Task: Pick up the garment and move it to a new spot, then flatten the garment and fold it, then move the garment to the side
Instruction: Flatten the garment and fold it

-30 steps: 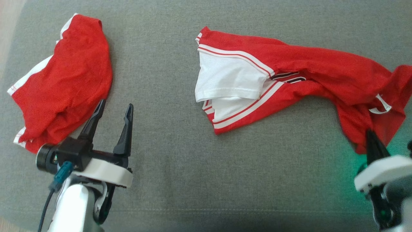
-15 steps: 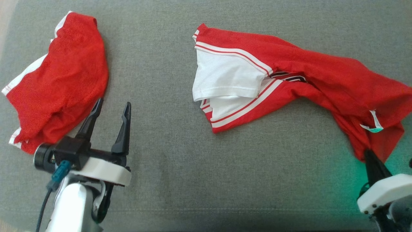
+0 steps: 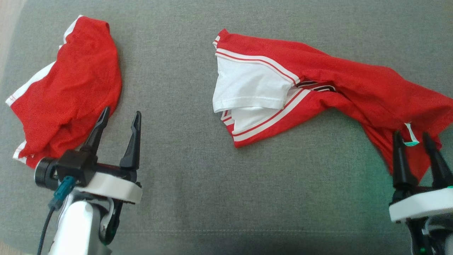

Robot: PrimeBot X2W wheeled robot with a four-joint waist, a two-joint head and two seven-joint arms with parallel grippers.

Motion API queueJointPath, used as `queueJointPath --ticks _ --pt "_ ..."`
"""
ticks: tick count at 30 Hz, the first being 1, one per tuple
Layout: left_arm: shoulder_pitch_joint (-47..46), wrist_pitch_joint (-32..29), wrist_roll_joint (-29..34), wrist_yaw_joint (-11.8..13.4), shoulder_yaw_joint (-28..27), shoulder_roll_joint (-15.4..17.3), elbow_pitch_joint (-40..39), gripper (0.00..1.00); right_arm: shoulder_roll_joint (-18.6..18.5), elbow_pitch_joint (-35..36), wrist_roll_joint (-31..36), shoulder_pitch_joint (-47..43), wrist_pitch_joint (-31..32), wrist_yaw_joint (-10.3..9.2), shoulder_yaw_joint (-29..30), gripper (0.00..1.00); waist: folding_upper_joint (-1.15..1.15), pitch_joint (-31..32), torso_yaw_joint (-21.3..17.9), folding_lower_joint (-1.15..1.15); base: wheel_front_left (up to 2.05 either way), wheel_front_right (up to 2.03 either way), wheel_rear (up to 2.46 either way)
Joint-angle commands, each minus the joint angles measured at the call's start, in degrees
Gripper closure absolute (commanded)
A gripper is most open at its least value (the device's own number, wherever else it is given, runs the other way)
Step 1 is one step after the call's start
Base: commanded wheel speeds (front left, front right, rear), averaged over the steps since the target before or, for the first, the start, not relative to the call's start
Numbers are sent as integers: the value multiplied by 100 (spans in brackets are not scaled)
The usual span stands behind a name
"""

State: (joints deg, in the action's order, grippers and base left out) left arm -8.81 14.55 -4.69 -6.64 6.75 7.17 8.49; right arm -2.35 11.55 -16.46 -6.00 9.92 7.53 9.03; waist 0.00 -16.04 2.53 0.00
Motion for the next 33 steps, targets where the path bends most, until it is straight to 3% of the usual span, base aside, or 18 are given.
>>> queueJointPath --ticks 1,10,26,33 --pt "-200 45 -16 -17 -220 103 -183 0 -53 208 38 262 -233 -4 -130 0 0 20 4 0 0 0 0" --pt "-147 45 4 -11 -253 125 -193 0 -53 -170 256 738 -1030 -4 -332 0 0 130 11 0 0 0 0" --pt "-113 45 40 6 -210 140 -246 0 -53 -539 329 878 -1247 -4 -419 0 0 132 38 0 0 0 0" --pt "-540 38 -52 -45 200 84 -141 0 -53 -522 347 952 -1245 -4 -454 0 0 -36 28 0 0 0 0"
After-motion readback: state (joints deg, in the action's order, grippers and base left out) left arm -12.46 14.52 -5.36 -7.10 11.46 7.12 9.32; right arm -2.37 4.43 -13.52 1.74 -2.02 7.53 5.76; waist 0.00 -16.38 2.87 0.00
